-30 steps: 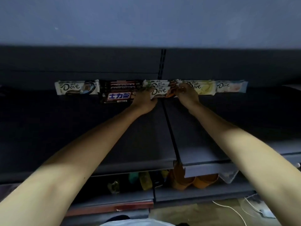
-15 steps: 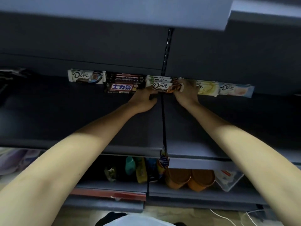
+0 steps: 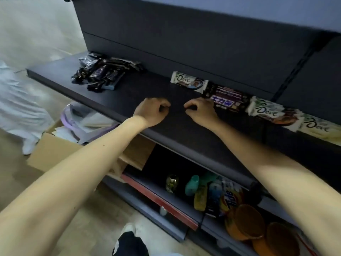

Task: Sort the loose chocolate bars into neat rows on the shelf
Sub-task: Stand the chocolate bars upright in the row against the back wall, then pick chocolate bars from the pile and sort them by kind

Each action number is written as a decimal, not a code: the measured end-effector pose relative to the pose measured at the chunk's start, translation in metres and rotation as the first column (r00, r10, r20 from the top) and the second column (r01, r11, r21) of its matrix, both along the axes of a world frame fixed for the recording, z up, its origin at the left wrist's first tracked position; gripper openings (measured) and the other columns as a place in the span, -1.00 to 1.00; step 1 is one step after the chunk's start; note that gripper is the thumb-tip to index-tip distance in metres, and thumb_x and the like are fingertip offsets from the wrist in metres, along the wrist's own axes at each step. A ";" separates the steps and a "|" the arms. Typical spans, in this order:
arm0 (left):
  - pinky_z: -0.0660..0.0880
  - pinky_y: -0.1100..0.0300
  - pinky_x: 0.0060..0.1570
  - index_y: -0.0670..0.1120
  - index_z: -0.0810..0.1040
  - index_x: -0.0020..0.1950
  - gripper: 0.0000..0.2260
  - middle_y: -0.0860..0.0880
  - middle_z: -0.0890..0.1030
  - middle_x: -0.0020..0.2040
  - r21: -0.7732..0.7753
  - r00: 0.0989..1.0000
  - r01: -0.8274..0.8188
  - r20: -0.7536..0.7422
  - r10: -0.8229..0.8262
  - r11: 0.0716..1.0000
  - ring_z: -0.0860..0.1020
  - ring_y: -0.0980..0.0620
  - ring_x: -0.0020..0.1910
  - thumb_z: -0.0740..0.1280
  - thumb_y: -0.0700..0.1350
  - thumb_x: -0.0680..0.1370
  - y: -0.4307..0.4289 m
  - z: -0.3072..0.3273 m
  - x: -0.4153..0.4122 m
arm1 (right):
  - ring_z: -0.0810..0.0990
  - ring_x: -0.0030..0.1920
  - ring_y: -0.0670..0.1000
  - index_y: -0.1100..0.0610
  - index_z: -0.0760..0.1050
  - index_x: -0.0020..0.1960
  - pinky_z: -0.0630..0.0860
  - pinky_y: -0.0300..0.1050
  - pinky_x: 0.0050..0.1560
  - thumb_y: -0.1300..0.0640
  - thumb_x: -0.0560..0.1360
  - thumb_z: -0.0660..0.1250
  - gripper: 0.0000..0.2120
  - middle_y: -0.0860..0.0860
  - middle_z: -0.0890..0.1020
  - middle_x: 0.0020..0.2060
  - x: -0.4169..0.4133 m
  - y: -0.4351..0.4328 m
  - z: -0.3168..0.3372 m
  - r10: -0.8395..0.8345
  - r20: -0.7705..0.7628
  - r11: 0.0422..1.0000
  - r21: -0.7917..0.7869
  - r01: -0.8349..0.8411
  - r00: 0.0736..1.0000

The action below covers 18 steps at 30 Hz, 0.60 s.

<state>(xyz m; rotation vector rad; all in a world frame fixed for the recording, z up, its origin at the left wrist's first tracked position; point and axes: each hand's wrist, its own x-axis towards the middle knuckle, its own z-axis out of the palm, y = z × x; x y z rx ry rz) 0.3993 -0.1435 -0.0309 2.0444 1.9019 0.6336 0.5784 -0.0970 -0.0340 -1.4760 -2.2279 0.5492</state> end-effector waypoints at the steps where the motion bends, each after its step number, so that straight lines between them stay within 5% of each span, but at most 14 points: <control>1: 0.45 0.11 0.17 0.04 0.50 0.25 -0.74 0.04 0.55 0.23 -0.007 0.999 -0.033 -0.006 0.033 0.999 0.51 -0.01 0.18 0.16 -0.08 0.59 -0.001 0.000 -0.020 | 0.25 0.34 0.11 0.05 0.53 0.14 0.15 -0.17 0.31 0.13 0.53 0.25 -0.79 0.04 0.47 0.22 -0.019 0.001 0.002 0.035 0.003 0.999 -0.013 -0.035 0.999; 13: 0.47 0.13 0.08 -0.05 0.57 0.16 -0.76 -0.03 0.61 0.15 0.108 0.982 -0.186 -0.006 0.188 0.977 0.55 -0.06 0.13 0.21 -0.15 0.55 0.029 -0.003 -0.202 | 0.43 0.24 0.09 0.07 0.47 0.22 0.25 -0.12 0.29 0.08 0.54 0.25 -0.73 0.07 0.50 0.20 -0.225 0.048 -0.005 0.077 -0.072 0.996 -0.027 -0.079 0.994; 18: 0.46 0.10 0.13 -0.08 0.57 0.15 -0.76 -0.04 0.61 0.16 0.122 0.988 -0.152 -0.004 0.154 0.981 0.56 -0.06 0.14 0.22 -0.17 0.54 0.049 -0.003 -0.244 | 0.44 0.25 0.11 0.07 0.29 0.41 0.33 -0.21 0.08 0.03 0.56 0.22 -0.56 0.15 0.41 0.29 -0.273 0.073 -0.008 0.020 -0.120 0.998 -0.062 -0.027 0.993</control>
